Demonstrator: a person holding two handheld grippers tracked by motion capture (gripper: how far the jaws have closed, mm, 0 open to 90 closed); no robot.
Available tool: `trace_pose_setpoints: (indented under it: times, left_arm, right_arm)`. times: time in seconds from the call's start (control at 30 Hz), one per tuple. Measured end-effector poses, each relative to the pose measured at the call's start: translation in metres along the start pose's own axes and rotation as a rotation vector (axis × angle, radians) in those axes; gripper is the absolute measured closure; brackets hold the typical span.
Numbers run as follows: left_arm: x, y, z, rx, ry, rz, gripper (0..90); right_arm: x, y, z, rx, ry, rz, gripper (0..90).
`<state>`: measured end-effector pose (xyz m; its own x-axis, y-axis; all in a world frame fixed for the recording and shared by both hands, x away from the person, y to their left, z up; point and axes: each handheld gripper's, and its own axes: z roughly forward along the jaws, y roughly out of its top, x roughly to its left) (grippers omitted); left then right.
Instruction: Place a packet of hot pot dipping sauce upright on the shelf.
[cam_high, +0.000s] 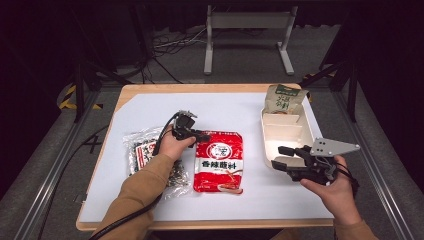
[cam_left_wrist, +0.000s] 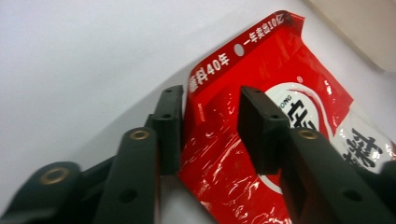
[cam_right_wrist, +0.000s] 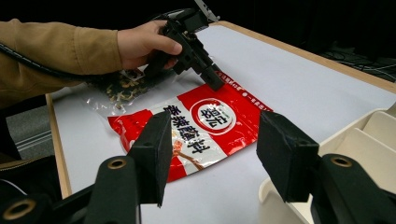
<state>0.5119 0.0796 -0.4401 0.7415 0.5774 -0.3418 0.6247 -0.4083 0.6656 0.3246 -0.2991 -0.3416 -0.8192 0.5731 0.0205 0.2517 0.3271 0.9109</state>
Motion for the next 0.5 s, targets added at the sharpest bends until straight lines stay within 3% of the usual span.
trace_pose_setpoints:
  times: [0.13,0.3,0.5]
  left_arm:
    - [0.0010,0.0002,-0.0026,0.015,0.030,0.023,76.5]
    - [0.0004,0.0004,-0.0026,0.018,0.034,0.048,86.0]
    - [-0.0002,-0.0003,-0.0059,0.011,0.030,0.057,88.5]
  right_arm:
    - [0.0000,0.0000,0.0000,-0.001,0.000,0.000,45.2]
    - [-0.0005,-0.0003,0.0006,-0.003,0.010,0.008,45.3]
    - [-0.0010,-0.0005,0.0015,0.004,0.014,0.007,45.2]
